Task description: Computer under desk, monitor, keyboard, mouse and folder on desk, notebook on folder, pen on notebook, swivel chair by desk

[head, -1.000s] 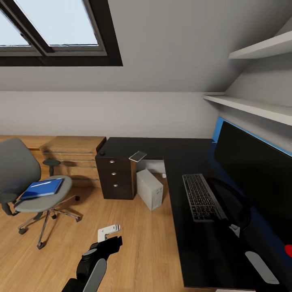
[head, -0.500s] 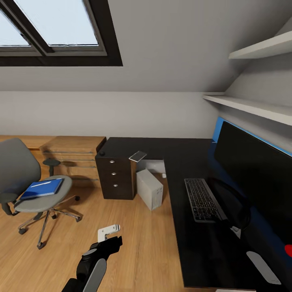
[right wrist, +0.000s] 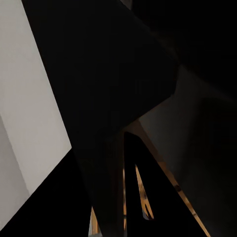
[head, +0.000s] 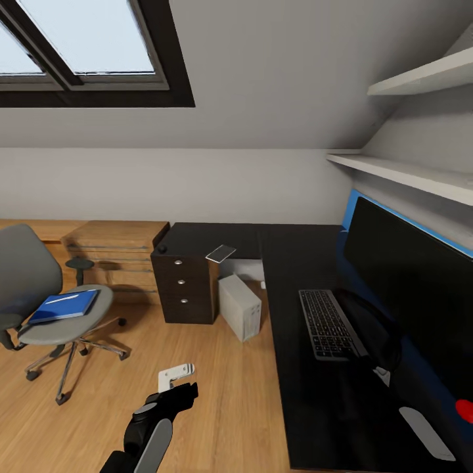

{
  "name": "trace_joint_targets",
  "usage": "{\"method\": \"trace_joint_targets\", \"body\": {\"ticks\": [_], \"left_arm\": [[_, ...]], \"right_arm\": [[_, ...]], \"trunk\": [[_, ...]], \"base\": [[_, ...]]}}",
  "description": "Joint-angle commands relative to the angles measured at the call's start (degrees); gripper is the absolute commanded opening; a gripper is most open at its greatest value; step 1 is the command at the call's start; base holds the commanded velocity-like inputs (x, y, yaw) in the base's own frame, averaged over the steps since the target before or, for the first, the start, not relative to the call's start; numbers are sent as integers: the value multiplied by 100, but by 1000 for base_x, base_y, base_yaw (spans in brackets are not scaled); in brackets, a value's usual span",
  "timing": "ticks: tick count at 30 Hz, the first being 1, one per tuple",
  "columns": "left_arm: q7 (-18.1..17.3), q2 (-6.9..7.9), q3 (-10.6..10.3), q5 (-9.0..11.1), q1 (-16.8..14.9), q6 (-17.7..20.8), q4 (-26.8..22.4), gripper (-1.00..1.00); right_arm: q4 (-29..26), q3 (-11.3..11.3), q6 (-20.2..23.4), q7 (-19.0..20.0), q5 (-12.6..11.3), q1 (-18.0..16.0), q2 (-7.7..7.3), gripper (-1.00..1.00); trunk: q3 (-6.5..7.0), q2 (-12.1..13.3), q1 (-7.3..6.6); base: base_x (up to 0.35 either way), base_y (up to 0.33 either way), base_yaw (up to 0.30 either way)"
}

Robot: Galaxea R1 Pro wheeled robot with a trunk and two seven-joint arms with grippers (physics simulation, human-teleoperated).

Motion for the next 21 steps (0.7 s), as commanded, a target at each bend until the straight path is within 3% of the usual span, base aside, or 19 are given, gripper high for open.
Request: {"method": "trace_joint_targets", "body": {"ticks": [1, 11, 21], "left_arm": [[59, 1, -6, 60, -5, 6, -7, 100], [59, 1, -8, 60, -5, 6, -7, 100], [59, 1, -8, 60, -5, 6, -7, 100]], "right_arm": [[3, -13, 43, 13, -46, -4, 1, -100], [3, -13, 43, 13, -46, -4, 0, -100], [3, -4, 43, 9, -41, -6, -6, -100]], "trunk": [[-7, -5, 1], [-7, -5, 1], [-7, -5, 1]], "base": [[4, -8, 0], [120, -2, 0], [20, 0, 0]]}}
